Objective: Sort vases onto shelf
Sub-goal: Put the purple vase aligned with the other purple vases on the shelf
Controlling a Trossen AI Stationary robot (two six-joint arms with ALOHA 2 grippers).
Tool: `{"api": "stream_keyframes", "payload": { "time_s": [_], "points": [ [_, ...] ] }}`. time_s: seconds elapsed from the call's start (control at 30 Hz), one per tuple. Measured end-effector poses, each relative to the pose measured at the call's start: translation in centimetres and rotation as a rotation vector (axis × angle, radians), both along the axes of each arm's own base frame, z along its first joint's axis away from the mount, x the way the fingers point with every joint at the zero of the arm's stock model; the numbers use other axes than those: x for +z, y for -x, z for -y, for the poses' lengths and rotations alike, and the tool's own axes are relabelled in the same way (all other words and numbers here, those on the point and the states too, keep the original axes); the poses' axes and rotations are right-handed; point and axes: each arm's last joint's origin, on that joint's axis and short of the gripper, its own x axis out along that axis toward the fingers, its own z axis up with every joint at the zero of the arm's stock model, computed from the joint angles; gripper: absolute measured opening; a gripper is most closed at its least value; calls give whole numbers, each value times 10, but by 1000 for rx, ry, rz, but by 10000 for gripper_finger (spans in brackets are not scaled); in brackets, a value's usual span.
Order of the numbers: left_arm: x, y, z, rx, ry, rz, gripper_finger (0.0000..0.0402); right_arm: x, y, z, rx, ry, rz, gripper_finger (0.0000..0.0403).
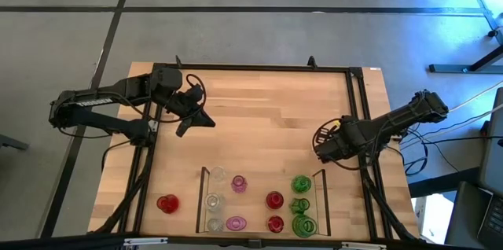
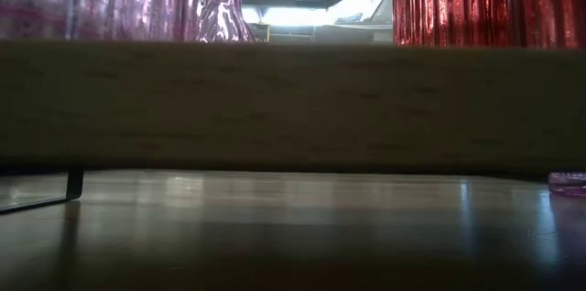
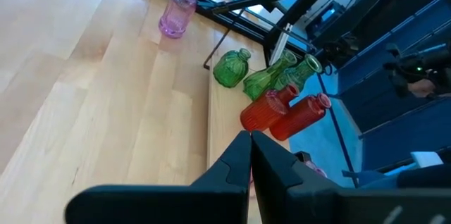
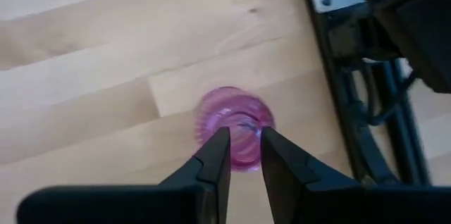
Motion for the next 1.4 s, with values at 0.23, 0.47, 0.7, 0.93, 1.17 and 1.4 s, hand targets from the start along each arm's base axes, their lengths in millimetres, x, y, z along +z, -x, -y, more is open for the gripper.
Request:
{"api": "stream_keyframes", "payload": {
  "time_s": [0.23,0.47,0.7,0.93,1.17,1.4],
  "points": [
    [0,0,-1,21,-11,-2,5,-7,3,-5,12,-27,-54,72],
    [0,0,-1,21,-11,-2,5,-14,0,-7,23,-40,-84,72],
    [0,0,-1,18,-10,-2,5,-34,2,-7,20,-67,-76,72],
    [0,0,0,13,-7,-2,5,-31,-2,-8,102,-71,30,16],
    [0,0,-1,16,-17,0,5,-34,-17,-13,233,-113,243,5],
    [0,0,0,12,-16,2,5,-20,-23,-15,288,-109,288,2]
  ]
}}
